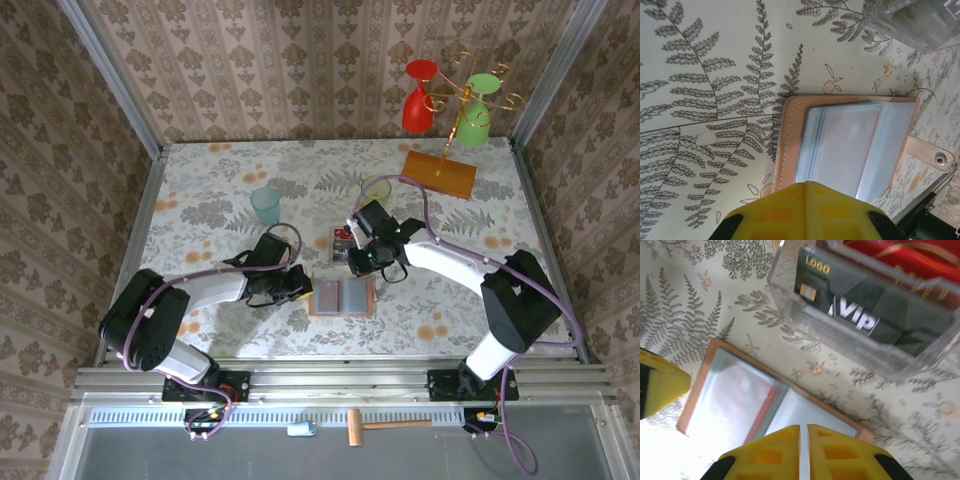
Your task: Take the credit cards out of the card holder
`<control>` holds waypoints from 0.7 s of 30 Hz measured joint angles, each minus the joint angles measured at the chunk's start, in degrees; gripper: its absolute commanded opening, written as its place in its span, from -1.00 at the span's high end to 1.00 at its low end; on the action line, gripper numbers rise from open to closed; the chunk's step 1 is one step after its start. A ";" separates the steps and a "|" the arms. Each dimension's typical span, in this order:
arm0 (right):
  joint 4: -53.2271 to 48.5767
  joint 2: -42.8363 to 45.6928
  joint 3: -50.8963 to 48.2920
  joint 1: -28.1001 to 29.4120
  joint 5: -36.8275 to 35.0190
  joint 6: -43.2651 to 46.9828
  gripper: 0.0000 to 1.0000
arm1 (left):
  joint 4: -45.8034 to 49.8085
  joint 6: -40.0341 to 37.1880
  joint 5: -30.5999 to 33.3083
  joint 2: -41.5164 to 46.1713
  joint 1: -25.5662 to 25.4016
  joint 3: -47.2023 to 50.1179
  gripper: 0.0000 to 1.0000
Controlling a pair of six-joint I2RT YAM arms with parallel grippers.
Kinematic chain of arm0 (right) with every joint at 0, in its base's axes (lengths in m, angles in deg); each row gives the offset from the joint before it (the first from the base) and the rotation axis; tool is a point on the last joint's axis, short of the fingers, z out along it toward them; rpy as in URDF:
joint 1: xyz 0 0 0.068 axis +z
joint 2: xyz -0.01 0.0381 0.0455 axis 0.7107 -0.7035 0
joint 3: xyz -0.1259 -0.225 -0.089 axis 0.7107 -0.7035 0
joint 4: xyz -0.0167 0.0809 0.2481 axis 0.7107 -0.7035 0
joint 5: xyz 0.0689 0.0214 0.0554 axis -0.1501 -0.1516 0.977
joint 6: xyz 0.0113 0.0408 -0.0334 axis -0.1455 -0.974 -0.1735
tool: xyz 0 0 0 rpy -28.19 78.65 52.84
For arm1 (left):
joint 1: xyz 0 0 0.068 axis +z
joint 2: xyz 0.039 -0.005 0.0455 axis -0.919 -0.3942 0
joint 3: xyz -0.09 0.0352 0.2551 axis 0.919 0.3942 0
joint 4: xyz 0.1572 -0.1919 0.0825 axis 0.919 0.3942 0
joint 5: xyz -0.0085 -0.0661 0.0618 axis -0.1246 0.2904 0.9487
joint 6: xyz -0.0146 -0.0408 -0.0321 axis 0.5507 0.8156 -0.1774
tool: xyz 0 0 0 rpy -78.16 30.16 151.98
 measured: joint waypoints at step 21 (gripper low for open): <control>10.03 -1.77 -5.14 5.81 12.33 -28.57 0.65 | -1.66 0.46 -0.66 -0.76 -0.35 2.64 0.87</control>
